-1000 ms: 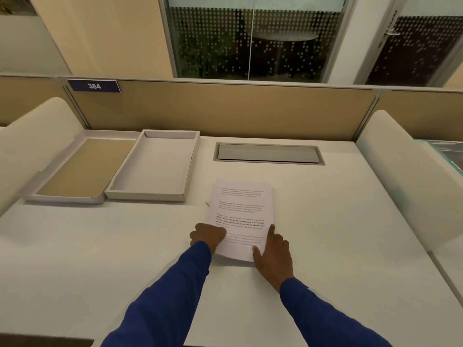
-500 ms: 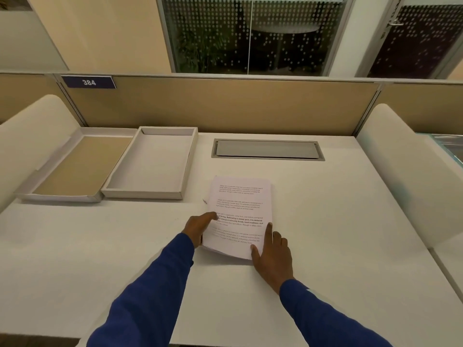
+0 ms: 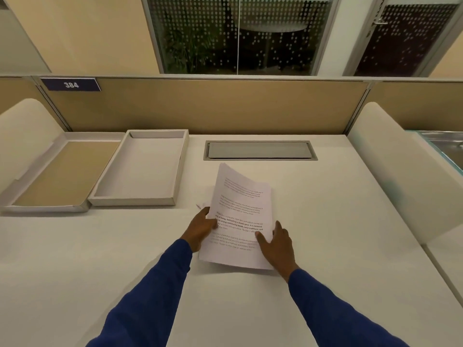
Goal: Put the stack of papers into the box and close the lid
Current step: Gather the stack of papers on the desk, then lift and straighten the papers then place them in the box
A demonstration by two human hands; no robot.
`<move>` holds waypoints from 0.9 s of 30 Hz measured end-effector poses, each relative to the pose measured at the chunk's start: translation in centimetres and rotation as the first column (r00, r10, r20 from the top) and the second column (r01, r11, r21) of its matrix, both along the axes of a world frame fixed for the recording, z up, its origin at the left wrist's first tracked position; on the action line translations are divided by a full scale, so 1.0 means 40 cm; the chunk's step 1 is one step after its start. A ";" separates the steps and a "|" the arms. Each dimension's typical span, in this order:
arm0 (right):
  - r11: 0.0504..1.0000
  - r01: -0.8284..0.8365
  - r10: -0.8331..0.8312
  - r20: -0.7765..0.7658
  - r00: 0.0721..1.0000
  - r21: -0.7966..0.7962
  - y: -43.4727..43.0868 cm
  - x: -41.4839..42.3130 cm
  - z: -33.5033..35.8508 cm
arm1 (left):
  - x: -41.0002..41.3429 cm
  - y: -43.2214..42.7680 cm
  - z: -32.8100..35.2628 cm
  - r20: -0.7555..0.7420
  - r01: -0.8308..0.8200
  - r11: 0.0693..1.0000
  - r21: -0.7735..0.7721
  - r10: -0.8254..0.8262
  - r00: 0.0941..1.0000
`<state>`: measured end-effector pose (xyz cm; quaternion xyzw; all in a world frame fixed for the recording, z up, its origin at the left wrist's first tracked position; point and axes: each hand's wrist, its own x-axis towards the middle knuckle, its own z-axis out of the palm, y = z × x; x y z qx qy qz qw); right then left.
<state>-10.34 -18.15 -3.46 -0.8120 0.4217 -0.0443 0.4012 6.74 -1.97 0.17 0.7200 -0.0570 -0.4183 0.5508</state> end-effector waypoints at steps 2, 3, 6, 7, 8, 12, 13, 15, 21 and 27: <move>0.982 0.076 -0.098 0.120 0.988 0.175 -0.028 0.007 0.014 | -0.032 0.016 0.011 0.010 -0.027 0.997 -0.073 0.028 1.000; 0.957 0.100 -0.152 0.174 0.973 0.273 -0.042 0.006 0.026 | -0.048 0.028 0.017 0.008 -0.036 0.993 -0.112 0.037 0.999; 0.791 0.015 -0.257 0.310 0.915 0.612 -0.071 -0.010 0.075 | -0.096 0.074 0.029 -0.016 -0.046 0.974 -0.223 0.044 0.999; 0.714 -0.065 -0.264 0.354 0.897 0.697 -0.082 -0.016 0.086 | -0.111 0.087 0.031 -0.037 -0.056 0.965 -0.258 0.048 0.998; 0.657 -0.130 -0.262 0.387 0.884 0.742 -0.090 -0.022 0.100 | -0.125 0.097 0.034 -0.052 -0.068 0.956 -0.286 0.055 0.997; 0.705 -0.242 -0.150 0.474 0.868 0.666 -0.084 -0.031 0.163 | -0.154 0.106 0.062 0.101 -0.033 0.957 -0.289 0.065 0.993; 0.748 -0.256 -0.106 0.491 0.864 0.612 -0.076 -0.031 0.175 | -0.156 0.105 0.069 0.165 -0.015 0.962 -0.274 0.062 0.984; 0.802 -0.281 -0.052 0.531 0.846 0.527 -0.063 -0.034 0.196 | -0.157 0.099 0.082 0.262 0.000 0.964 -0.268 0.073 0.962; 0.873 -0.299 -0.014 0.632 0.775 0.386 -0.041 -0.049 0.231 | -0.160 0.066 0.092 0.427 -0.119 0.936 -0.330 0.261 0.866; 0.897 -0.253 -0.033 0.625 0.780 0.363 -0.009 -0.068 0.185 | -0.189 0.043 0.055 0.392 -0.236 0.906 -0.352 0.371 0.842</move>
